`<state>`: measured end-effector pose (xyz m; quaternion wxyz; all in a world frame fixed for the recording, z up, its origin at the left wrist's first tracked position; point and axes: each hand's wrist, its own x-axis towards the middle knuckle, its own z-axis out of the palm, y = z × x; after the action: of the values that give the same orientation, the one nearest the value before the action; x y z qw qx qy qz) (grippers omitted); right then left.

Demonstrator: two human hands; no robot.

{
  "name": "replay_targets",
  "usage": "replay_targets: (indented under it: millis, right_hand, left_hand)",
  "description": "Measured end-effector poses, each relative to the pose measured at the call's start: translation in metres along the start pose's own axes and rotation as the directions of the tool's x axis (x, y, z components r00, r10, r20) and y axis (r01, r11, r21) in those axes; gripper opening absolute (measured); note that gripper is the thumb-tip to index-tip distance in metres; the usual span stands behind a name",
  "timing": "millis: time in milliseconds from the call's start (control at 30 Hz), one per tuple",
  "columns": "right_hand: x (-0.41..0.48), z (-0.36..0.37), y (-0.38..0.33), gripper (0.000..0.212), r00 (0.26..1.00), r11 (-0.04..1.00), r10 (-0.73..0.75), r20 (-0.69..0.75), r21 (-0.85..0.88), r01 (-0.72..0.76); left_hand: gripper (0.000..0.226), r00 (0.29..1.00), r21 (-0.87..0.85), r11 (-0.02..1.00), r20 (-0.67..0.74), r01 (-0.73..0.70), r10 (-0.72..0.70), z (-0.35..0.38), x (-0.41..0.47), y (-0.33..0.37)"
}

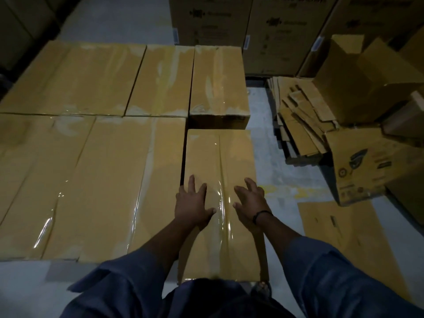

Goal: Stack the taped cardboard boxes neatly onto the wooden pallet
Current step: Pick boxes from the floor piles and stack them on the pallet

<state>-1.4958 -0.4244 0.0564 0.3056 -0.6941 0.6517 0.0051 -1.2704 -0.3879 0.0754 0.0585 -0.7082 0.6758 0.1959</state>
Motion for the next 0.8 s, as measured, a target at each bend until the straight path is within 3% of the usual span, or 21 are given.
replay_targets:
  millis: [333, 500, 800]
  right_hand:
    - [-0.024, 0.014, 0.002, 0.063, 0.993, 0.982, -0.042, 0.113, -0.177, 0.061]
    - [-0.07, 0.02, 0.015, 0.064, 0.969, 0.945, -0.149, 0.197, -0.261, 0.199]
    - [-0.155, 0.052, 0.057, 0.078, 0.888, 0.848, -0.363, 0.281, -0.295, 0.44]
  left_hand:
    - [0.077, 1.0, 0.131, 0.991, 0.004, -0.031, 0.031, 0.014, -0.043, -0.008]
    - [0.084, 0.994, 0.069, 0.994, 0.06, 0.085, -0.09, 0.036, -0.103, -0.019]
    - [0.101, 0.983, 0.068, 0.986, 0.099, 0.15, -0.156, 0.069, -0.185, -0.006]
